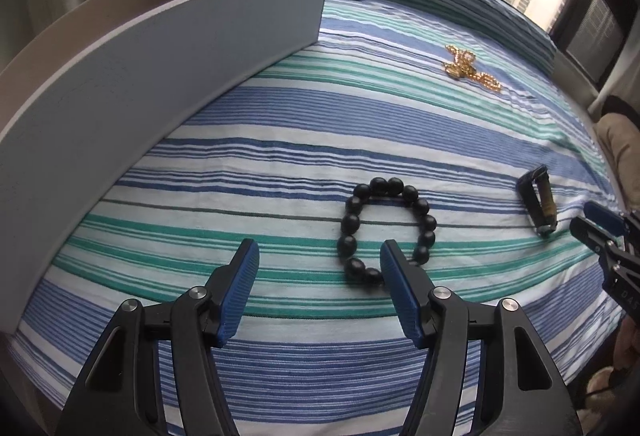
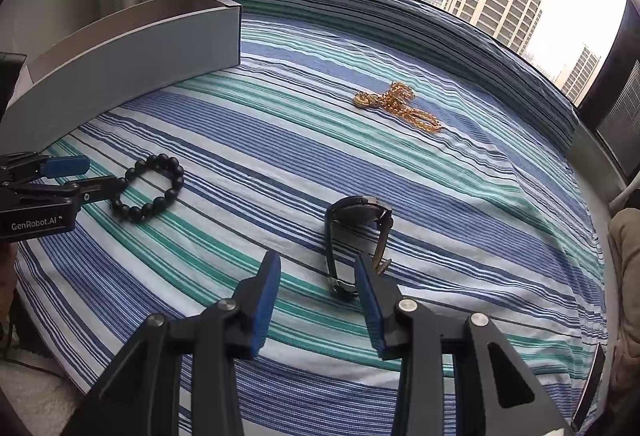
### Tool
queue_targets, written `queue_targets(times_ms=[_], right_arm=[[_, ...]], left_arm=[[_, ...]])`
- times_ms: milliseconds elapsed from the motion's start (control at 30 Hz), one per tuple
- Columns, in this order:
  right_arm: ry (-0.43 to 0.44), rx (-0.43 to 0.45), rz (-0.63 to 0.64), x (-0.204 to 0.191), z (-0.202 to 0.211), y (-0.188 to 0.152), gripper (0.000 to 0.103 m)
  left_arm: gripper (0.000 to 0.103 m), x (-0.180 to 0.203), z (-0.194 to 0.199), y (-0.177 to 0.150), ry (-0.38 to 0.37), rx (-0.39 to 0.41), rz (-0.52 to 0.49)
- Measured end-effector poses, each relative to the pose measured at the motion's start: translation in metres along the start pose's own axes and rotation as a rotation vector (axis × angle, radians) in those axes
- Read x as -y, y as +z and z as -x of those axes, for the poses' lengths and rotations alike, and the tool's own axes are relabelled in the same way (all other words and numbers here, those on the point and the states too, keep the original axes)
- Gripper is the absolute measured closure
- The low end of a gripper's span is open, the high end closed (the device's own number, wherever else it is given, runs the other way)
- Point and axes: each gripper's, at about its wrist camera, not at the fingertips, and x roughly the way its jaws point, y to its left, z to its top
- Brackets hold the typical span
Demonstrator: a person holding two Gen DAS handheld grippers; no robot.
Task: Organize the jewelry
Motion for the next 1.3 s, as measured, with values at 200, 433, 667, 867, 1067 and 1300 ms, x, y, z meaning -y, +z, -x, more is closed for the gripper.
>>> queue_targets(times_ms=[200, 433, 667, 867, 1067, 1300], right_arm=[[-0.032, -0.011, -0.152, 0.055, 0.004, -0.016, 0.064], [0.015, -0.025, -0.304, 0.098, -0.006, -0.023, 0.064], [0.107, -0.05, -0.297, 0.091, -0.032, -0.008, 0.064], [0.143, -0.077, -0.272, 0.072, -0.063, 0.0, 0.064], [0.153, -0.081, -0.228, 0.06, -0.068, -0.003, 0.089], [0.178, -0.028, -0.304, 0.081, -0.033, -0.013, 0.092]], left_arm=[[0.038, -0.003, -0.01, 0.006, -0.014, -0.034, -0.016], [0.039, 0.027, -0.032, 0.011, 0.036, -0.036, -0.107], [0.05, 0.036, -0.032, 0.007, 0.076, -0.023, -0.156], [0.092, 0.038, -0.029, 0.006, 0.042, -0.022, -0.162], [0.094, 0.025, -0.025, 0.009, -0.038, -0.026, -0.073], [0.094, 0.014, 0.001, 0.009, -0.088, 0.013, -0.02]])
